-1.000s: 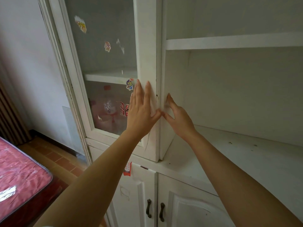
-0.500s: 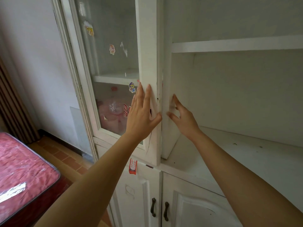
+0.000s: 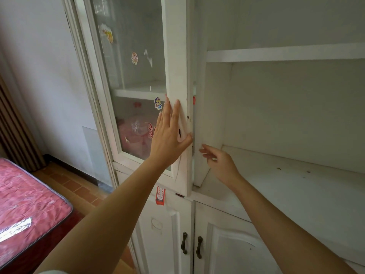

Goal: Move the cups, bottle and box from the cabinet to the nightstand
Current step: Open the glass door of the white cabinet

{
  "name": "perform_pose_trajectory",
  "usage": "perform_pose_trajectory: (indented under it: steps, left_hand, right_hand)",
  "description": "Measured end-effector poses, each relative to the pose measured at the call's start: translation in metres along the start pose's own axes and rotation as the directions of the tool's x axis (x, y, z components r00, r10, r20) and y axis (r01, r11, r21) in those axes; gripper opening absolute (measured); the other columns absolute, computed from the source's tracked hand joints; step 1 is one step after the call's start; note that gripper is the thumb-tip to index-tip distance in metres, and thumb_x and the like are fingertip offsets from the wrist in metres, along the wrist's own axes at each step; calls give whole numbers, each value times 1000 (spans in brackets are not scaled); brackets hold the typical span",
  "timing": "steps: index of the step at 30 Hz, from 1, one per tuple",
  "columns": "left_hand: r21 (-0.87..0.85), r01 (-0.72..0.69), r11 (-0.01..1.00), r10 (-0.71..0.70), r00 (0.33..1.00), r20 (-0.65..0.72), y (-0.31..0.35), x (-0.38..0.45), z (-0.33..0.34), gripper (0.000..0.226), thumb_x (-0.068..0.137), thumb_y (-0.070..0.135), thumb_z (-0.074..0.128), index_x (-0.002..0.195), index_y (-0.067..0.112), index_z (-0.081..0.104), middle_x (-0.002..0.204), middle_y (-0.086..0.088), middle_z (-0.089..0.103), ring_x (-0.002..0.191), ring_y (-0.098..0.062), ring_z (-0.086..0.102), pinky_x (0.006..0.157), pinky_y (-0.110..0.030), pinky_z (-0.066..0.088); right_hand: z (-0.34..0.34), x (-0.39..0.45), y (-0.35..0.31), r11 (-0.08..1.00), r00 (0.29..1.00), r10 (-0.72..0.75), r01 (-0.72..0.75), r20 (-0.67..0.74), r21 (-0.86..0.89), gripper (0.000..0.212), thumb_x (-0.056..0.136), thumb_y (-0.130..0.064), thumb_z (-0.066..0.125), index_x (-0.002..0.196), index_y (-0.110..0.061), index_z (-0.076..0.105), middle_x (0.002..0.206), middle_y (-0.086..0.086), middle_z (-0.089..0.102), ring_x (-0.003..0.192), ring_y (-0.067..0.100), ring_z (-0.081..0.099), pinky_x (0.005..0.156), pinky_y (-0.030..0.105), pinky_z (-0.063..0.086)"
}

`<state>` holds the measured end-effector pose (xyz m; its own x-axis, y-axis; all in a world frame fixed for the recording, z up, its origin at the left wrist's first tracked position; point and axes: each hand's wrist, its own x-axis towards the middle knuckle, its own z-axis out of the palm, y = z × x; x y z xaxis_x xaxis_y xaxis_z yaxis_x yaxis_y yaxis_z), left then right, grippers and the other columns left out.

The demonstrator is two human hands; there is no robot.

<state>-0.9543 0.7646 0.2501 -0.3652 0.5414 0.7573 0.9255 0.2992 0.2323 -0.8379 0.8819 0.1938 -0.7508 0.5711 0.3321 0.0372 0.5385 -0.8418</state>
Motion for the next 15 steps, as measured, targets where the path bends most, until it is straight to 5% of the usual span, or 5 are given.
perform_pose_trajectory:
  steps: [10,15]
  left_hand:
    - [88,20,996,-22,999,24,-1,-2,-4,91,87,43,53,144,22,-14,157,-7,-11,142,-12,-14,112,-25,-14]
    - [122,0,993,-5,999,41,-6,-9,-14,89,84,54,41,140,25,-21,157,-6,-12,141,-12,-15,114,-30,-13]
  right_hand:
    - [19,-18,-9,996,968,33,-52,248,71,62,81,15,35,135,-16,44,127,-2,57,116,11,55,105,26,38]
    - [19,-24,-9,987,950,64,-106,306,122,62,84,14,37,136,-19,43,126,-10,54,114,9,56,96,23,42]
